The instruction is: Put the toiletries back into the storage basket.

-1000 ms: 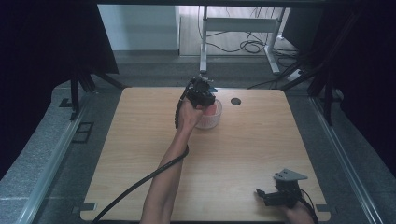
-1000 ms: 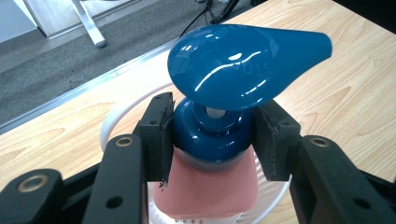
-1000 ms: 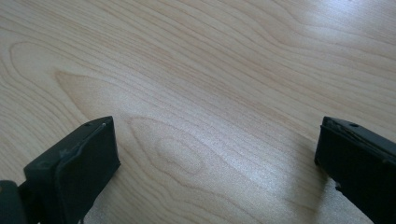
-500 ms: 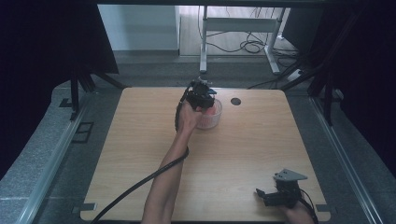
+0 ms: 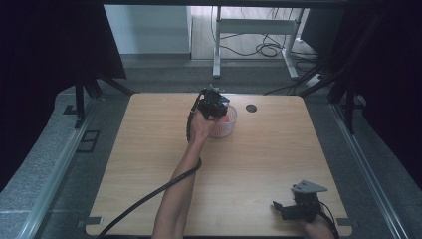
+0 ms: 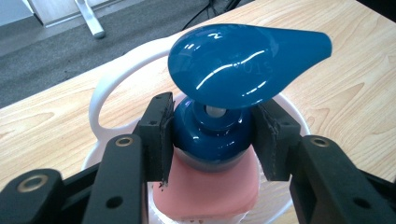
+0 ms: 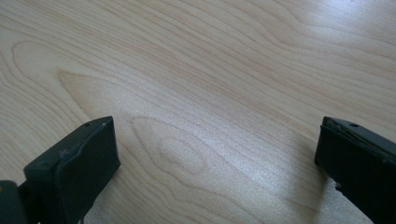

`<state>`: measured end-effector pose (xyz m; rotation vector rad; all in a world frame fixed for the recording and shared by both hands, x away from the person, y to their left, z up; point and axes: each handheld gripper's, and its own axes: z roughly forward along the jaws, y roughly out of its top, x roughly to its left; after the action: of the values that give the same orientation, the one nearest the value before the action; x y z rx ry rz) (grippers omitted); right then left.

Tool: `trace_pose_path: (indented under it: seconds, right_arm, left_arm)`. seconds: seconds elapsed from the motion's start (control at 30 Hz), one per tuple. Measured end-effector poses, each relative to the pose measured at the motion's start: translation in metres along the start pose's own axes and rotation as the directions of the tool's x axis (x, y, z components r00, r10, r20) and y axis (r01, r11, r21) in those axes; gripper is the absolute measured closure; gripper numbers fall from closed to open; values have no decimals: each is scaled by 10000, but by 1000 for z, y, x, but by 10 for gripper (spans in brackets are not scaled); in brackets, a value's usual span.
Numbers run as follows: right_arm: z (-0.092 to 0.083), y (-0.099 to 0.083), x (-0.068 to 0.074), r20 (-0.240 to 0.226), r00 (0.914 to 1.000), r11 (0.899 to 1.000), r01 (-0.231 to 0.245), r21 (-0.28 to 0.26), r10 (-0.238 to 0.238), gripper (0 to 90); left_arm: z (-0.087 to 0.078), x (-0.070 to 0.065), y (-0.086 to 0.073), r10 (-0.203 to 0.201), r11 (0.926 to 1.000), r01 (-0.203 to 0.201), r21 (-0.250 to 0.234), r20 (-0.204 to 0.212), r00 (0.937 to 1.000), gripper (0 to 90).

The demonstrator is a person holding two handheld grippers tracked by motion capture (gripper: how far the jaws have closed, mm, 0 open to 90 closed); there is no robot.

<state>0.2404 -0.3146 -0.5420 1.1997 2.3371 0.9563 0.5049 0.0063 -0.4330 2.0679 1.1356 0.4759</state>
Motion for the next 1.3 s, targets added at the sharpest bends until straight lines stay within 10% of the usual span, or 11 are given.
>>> trace_pose_path:
  seconds: [0.5, 1.3]
  right_arm:
    - [0, 0, 1, 1, 10000, 10000, 5, -4, -5, 0]
    - [0, 0, 1, -8, 10000, 10000, 17, -7, -17, 0]
  left_arm:
    - [0, -1, 1, -118, 9998, 117, 141, 77, 9999, 490]
    - [-16, -6, 3, 51, 9997, -51, -234, 1, 10000, 125]
